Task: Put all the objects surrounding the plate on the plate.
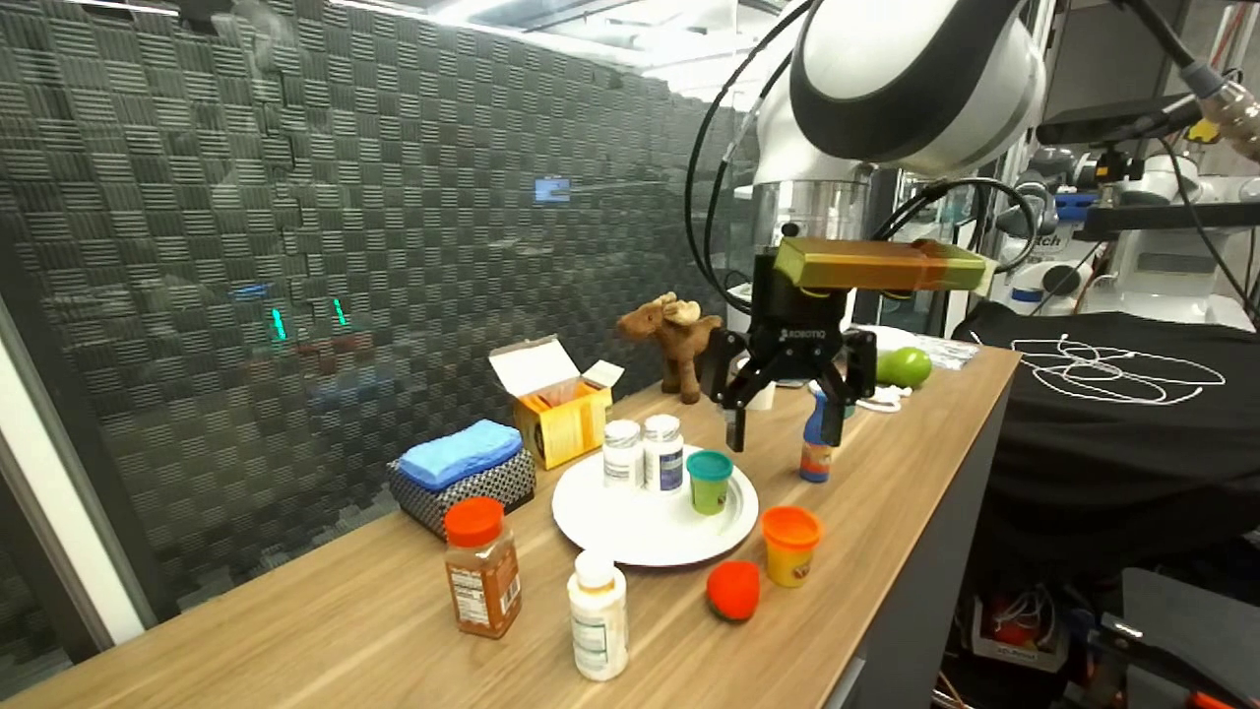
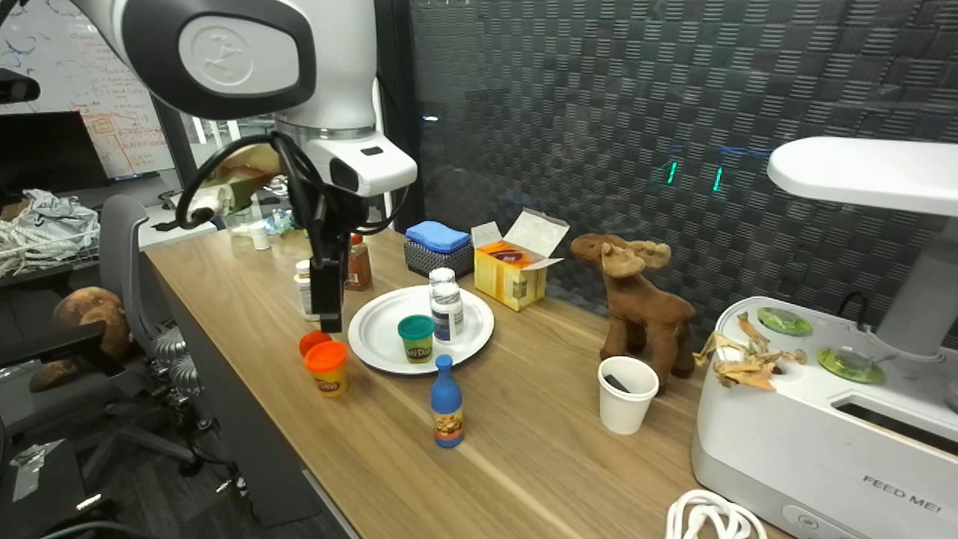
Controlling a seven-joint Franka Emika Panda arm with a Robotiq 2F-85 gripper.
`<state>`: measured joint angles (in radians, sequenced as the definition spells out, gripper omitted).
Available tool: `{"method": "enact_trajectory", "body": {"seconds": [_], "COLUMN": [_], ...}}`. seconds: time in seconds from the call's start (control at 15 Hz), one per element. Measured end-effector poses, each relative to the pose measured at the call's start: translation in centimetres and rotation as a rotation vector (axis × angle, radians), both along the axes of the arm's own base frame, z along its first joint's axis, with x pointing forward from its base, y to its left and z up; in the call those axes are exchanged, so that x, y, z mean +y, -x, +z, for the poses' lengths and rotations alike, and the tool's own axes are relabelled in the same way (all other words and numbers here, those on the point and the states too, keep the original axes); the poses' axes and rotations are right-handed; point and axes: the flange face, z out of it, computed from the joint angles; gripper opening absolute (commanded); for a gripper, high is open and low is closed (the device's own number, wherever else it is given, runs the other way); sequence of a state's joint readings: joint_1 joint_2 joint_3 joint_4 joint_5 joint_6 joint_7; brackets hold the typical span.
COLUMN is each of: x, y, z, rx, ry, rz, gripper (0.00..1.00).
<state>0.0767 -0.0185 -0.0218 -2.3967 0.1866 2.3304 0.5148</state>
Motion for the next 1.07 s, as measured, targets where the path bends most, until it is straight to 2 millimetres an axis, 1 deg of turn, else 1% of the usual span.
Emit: {"method": "enact_trajectory", "body": {"seconds": [0.2, 0.4, 0.67, 0.8, 0.93, 1.07], "x": [-0.3, -0.8, -0.5, 0.0, 0.5, 1.0], "y": [0.5, 0.4, 0.3, 0.2, -0.1, -0.3], "z": [-1.7, -4.0, -6.7, -7.4, -7.7, -7.5], "rx": [0.04, 0.071, 0.104, 0.102, 0.092, 0.076], "ry": [-0.01, -0.005, 0.002, 0.005, 0.006, 0.008], "rz": [0.002, -0.011, -0.007, 0.0, 0.009, 0.013], "gripper": [1.0, 1.0, 1.0, 1.0, 1.0, 0.9]}}
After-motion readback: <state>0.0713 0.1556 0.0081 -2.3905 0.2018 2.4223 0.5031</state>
